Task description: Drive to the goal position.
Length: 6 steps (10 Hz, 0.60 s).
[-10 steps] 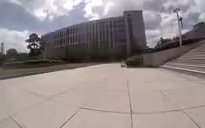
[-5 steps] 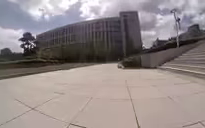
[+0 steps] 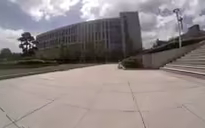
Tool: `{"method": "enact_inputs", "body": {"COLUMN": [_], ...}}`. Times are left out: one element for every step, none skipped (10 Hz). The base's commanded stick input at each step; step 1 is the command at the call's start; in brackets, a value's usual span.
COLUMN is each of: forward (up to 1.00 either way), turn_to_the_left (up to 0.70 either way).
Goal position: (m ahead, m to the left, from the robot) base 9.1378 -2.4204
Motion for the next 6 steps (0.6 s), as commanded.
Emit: {"method": "enact_inputs", "body": {"forward": [0.7,0.7,0.7,0.7,0.7,0.7], "turn_to_the_left": [0.0,0.0,0.0,0.0,0.0,0.0]}}
